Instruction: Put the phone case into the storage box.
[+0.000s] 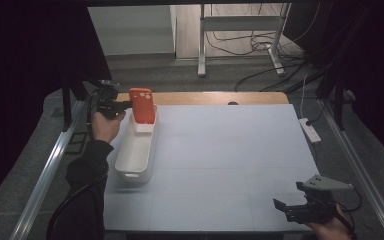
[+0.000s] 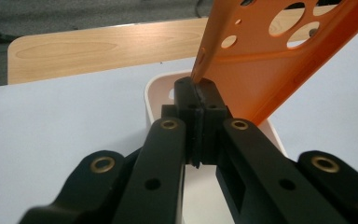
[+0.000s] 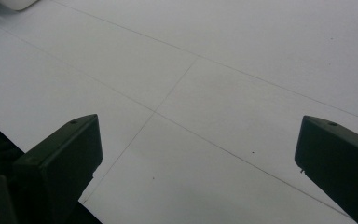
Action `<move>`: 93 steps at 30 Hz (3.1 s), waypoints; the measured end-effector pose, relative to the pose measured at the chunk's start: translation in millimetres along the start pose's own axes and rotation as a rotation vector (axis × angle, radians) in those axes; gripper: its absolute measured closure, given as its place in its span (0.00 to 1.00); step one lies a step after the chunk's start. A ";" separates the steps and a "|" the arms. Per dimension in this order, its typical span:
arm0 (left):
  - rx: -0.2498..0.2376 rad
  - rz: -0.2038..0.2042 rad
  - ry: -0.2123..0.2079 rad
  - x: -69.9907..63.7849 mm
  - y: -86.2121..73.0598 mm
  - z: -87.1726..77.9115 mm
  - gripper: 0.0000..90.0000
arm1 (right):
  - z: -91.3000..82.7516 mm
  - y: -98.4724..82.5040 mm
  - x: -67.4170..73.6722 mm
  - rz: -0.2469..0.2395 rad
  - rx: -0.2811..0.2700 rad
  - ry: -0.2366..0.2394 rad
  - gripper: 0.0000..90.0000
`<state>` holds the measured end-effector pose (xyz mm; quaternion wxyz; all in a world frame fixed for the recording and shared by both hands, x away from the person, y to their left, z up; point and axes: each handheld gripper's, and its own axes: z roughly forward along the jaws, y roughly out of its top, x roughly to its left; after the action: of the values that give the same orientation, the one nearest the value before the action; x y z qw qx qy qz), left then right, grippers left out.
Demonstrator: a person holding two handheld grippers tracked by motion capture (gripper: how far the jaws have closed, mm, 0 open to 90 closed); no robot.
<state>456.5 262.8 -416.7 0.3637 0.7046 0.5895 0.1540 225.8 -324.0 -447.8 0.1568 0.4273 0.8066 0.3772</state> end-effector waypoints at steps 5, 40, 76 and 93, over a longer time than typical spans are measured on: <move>0.014 -0.001 -0.008 1.1 -1.2 7.5 1.00 | 0.3 0.0 0.1 0.000 0.003 0.000 0.01; 0.047 -0.002 0.060 6.1 -12.0 44.1 0.97 | 0.0 -0.4 0.0 -0.002 0.001 0.000 0.02; -0.023 0.043 0.015 6.1 -15.8 34.1 0.45 | -0.9 -0.6 0.8 -0.009 -0.005 -0.003 0.02; -0.047 0.116 -0.039 0.8 -19.2 20.2 0.13 | -0.6 -0.4 1.5 -0.012 0.001 -0.002 0.02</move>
<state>455.9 257.7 -444.1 0.3820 0.7317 0.5368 0.1746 224.3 -323.2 -447.6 0.1595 0.4229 0.8092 0.3754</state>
